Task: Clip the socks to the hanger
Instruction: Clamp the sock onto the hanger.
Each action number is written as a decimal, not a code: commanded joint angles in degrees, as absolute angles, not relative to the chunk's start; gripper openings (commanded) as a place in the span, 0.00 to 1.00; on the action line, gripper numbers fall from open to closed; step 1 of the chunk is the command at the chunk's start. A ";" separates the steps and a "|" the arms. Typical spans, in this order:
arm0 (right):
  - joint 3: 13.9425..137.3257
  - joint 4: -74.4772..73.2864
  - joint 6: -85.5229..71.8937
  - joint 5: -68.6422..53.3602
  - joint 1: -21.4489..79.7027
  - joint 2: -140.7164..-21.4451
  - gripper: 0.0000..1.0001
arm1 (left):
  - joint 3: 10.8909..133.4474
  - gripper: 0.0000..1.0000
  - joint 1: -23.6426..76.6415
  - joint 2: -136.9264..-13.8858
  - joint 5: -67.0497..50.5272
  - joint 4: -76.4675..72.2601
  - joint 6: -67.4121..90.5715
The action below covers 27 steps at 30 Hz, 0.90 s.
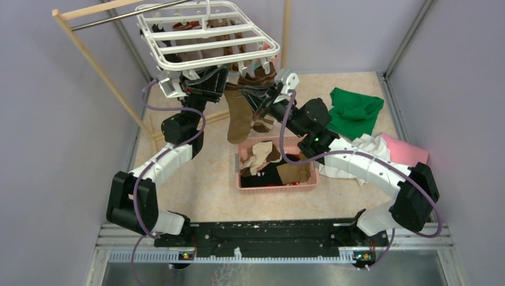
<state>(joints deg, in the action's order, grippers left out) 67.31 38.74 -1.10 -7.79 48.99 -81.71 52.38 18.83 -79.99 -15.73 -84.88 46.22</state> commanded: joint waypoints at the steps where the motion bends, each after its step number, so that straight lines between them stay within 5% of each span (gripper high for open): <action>1: 69.12 42.64 -0.36 -9.41 48.64 -79.00 0.00 | 53.96 0.23 18.85 -79.81 -14.09 -102.56 46.96; 27: 66.35 39.09 6.98 -14.60 48.74 -78.36 0.00 | 54.58 0.23 18.79 -80.12 -14.41 -102.74 47.85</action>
<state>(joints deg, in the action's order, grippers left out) 66.19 39.00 4.43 -11.84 48.95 -79.05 52.42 18.83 -80.14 -15.55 -84.88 46.87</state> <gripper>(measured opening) 0.012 0.305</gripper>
